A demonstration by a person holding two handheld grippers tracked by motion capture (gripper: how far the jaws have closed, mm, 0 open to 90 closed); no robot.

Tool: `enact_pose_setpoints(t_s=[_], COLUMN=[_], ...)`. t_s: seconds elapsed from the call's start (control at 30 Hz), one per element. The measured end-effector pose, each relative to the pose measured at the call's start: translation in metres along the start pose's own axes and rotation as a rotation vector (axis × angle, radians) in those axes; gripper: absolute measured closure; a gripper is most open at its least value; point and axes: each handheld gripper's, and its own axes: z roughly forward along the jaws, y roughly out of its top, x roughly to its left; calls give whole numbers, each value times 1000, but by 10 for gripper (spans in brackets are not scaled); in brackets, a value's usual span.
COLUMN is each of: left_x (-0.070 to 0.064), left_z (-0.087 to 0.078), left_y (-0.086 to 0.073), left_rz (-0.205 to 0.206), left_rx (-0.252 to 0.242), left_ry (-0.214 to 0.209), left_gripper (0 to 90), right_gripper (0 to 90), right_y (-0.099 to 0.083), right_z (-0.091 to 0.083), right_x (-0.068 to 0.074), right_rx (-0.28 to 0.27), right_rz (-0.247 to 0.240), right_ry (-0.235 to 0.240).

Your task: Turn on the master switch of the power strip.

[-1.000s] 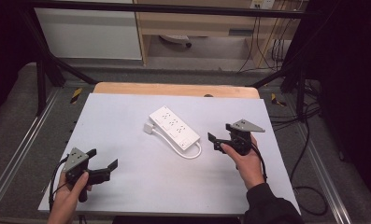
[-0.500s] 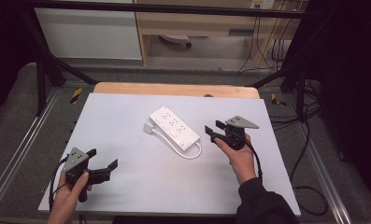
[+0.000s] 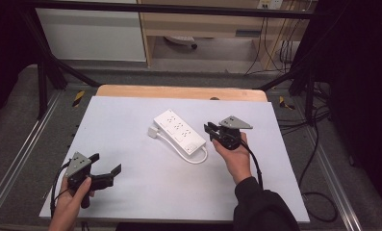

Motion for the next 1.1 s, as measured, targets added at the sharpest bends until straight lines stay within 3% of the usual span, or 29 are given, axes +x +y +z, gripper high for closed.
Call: enact_pose_setpoints(t_s=[0.37, 1.1], left_x=[0, 0], left_z=[0, 0], left_y=[0, 0], left_rz=[3, 11], left_rx=[-2, -3], left_ry=[-1, -2], left_gripper=[56, 56], right_gripper=[894, 900], right_y=[-2, -2], right_z=[16, 40], right_x=[5, 21], right_rx=[21, 88], right_rz=[-12, -32], right_ry=[36, 76])
